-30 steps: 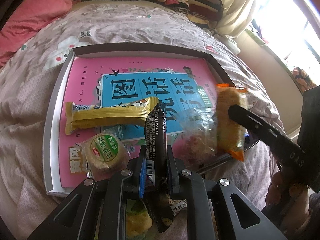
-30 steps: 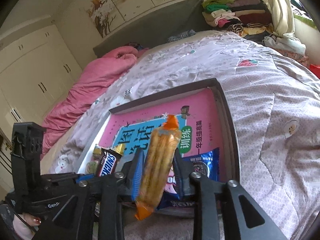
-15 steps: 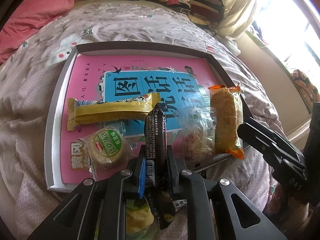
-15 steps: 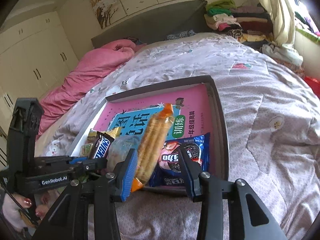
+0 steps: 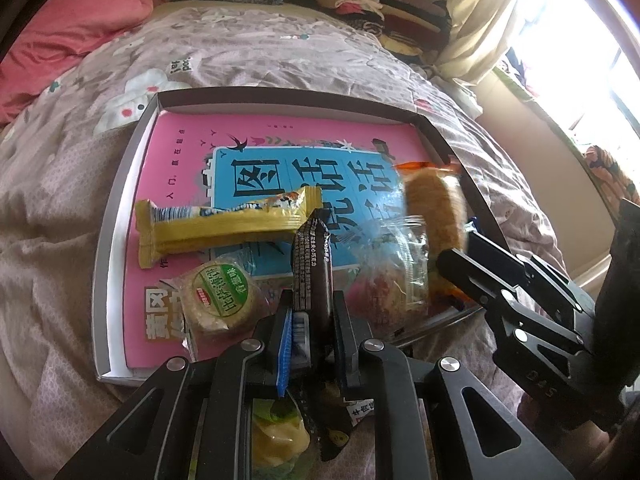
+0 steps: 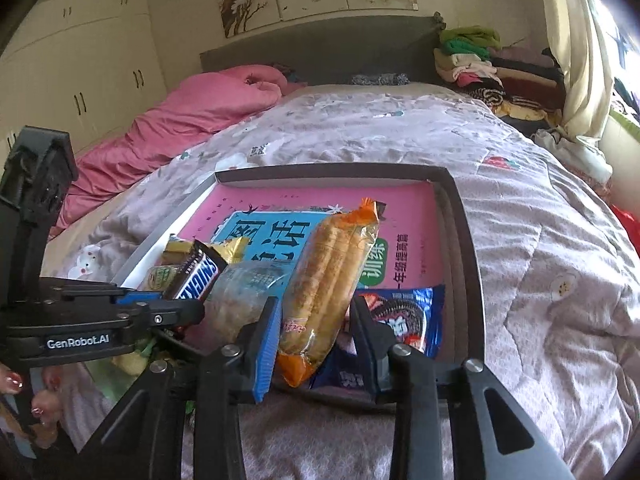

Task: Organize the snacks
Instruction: 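Lower the bread bag and black chocolate bar into the tray and open both grippers, then withdraw both grippers from the tray back toward the snack pile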

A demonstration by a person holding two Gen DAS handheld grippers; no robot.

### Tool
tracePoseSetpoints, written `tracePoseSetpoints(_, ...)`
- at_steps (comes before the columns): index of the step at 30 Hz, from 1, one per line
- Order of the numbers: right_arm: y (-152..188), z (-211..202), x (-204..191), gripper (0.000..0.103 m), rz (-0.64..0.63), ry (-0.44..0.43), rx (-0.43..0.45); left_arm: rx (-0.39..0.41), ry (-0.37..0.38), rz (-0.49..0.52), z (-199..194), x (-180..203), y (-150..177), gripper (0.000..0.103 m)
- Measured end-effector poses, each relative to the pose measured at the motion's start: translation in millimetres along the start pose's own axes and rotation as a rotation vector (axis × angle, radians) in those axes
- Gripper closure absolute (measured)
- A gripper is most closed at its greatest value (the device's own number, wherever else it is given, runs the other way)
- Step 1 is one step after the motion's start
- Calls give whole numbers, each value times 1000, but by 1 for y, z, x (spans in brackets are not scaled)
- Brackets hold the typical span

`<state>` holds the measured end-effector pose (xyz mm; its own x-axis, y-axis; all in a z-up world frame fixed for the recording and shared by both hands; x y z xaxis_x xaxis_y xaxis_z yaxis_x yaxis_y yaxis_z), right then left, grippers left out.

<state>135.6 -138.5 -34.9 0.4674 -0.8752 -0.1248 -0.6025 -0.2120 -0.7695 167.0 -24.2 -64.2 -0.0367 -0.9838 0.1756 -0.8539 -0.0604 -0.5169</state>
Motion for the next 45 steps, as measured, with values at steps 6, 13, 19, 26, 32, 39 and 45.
tracePoseSetpoints(6,-1,3,2,67,3,-20,12,6,-4,0,-1,0,-2,85)
tracePoseSetpoints(13,-2,-2,7,68,45,-51,21,27,-9,-5,-5,-4,-6,83)
tracePoseSetpoints(19,-5,-11,9,68,66,-72,45,34,-16,-15,-7,-8,-7,77)
tracePoseSetpoints(26,-7,-17,14,67,99,-83,62,48,-12,-19,-12,-10,-9,67)
tracePoseSetpoints(32,-9,-21,17,64,112,-86,78,67,-21,0,-20,-7,-10,57)
tracePoseSetpoints(39,-11,-27,19,56,134,-103,91,88,-18,17,-30,-3,-13,50)
tracePoseSetpoints(45,-12,-32,20,51,139,-107,101,108,-21,22,-41,-3,-13,44)
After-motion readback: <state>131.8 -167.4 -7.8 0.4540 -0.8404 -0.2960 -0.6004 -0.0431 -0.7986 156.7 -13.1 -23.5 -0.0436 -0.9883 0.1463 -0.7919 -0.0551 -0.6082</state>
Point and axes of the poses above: each gripper's, at about its wrist camera, not at the fingertips, and z roughly the way its jaws point, x to its right, y to its underside, the point moved 3 cm from there along z, roughly the way its jaws point, and after that the axes turned 7 degrees about -y, right-handed, at the moved point
